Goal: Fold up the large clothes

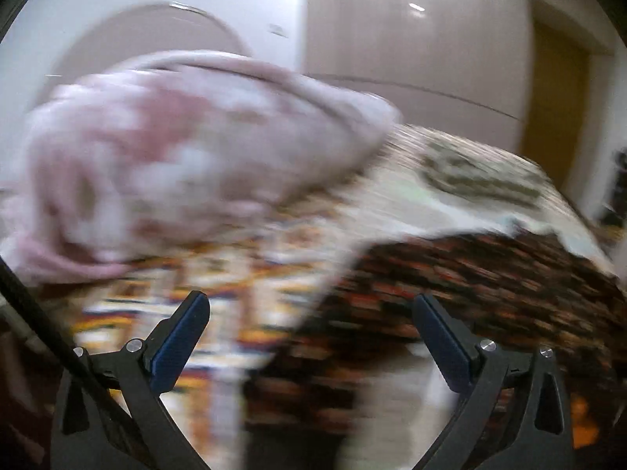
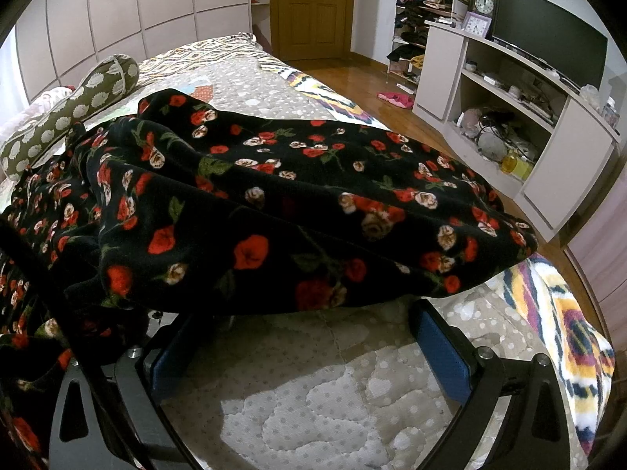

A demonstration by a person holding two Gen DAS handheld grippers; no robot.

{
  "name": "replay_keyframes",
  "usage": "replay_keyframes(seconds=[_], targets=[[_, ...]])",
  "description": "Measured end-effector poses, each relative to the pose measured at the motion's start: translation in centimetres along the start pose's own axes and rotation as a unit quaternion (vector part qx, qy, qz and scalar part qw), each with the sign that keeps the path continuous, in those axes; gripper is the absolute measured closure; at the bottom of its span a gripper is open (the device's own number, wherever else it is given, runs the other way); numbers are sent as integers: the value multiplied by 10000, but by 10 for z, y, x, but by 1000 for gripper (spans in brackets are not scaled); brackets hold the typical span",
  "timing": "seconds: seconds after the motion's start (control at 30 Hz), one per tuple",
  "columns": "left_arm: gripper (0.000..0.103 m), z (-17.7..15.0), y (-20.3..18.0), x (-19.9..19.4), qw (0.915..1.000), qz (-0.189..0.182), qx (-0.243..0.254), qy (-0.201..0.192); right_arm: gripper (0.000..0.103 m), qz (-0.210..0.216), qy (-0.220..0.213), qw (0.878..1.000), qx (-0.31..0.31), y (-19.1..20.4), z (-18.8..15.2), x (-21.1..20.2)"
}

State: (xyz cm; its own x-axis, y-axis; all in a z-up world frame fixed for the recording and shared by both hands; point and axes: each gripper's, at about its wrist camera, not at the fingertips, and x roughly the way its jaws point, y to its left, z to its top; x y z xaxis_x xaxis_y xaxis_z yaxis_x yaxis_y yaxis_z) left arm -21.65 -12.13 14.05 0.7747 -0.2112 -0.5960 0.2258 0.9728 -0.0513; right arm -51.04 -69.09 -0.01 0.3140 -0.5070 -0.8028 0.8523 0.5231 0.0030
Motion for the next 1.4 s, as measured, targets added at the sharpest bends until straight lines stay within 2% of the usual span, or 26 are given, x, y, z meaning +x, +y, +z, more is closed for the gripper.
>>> replay_keyframes(seconds=[0.03, 0.1, 0.17, 0.23, 0.37, 0.47, 0.53, 0.6, 0.7, 0.77, 0.83, 0.87, 0.93, 1.0, 1.1, 1.2, 1.27, 1.3, 1.37, 1.4], targets=[[0, -3, -25, 10, 9993, -310, 121, 161, 0, 8, 0, 10000, 7, 0, 0, 0], [0, -13, -70, 32, 9967, -548, 380, 463, 0, 3, 13, 10000, -1, -1, -1, 0], [0, -21, -99, 47, 9933, -695, 604, 699, 0, 18, 42, 10000, 8, -3, -1, -2], [0, -36, -135, 71, 9880, -661, 982, 992, 0, 77, 129, 9999, -7, -2, 2, -2], [0, -54, -159, 99, 9801, -511, 1371, 1341, 0, 162, 233, 9995, -97, -3, 5, -2], [0, -63, -167, 114, 9745, -419, 1541, 1577, 1, 112, 223, 9996, -118, -2, 1, -7], [0, -71, -166, 121, 9701, -385, 1629, 1759, 10, 80, 185, 9997, -117, -2, -2, -16], [0, -71, -164, 125, 9701, -437, 1515, 1844, 19, 98, 22, 9999, -56, -3, -6, -36], [0, -73, -155, 132, 9692, -663, 1156, 2072, 22, 249, -475, 9986, 31, -1, -12, -78], [0, -72, -148, 137, 9685, -819, 957, 2149, 22, 582, -958, 9937, -53, 7, -20, -118], [0, -71, -148, 137, 9687, -834, 935, 2141, 22, 902, -1247, 9879, -194, 20, -28, -147], [0, -72, -149, 135, 9694, -805, 966, 2107, 22, 1140, -1238, 9853, -289, 29, -33, -157], [0, -74, -149, 134, 9702, -793, 970, 2072, 22, 1798, -937, 9775, -574, 55, -43, -168], [0, -74, -149, 134, 9704, -814, 947, 2068, 22, 2371, -734, 9647, -880, 85, -57, -176], [0, -75, -150, 136, 9716, -824, 948, 2003, 21, 2844, -508, 9467, -1421, 134, -85, -182], [0, -76, -148, 134, 9726, -858, 918, 1957, 21, 2730, -333, 9371, -2150, 185, -116, -175], [0, -76, -147, 134, 9731, -866, 915, 1929, 21, 2574, -318, 9346, -2434, 202, -130, -170], [0, -76, -147, 134, 9733, -865, 915, 1919, 28, 2447, -320, 9349, -2552, 209, -134, -166], [0, -76, -146, 134, 9734, -868, 916, 1912, 67, 2101, -286, 9372, -2770, 213, -141, -161], [0, -76, -146, 134, 9734, -871, 916, 1911, 94, 1995, -211, 9390, -2793, 213, -143, -159]])
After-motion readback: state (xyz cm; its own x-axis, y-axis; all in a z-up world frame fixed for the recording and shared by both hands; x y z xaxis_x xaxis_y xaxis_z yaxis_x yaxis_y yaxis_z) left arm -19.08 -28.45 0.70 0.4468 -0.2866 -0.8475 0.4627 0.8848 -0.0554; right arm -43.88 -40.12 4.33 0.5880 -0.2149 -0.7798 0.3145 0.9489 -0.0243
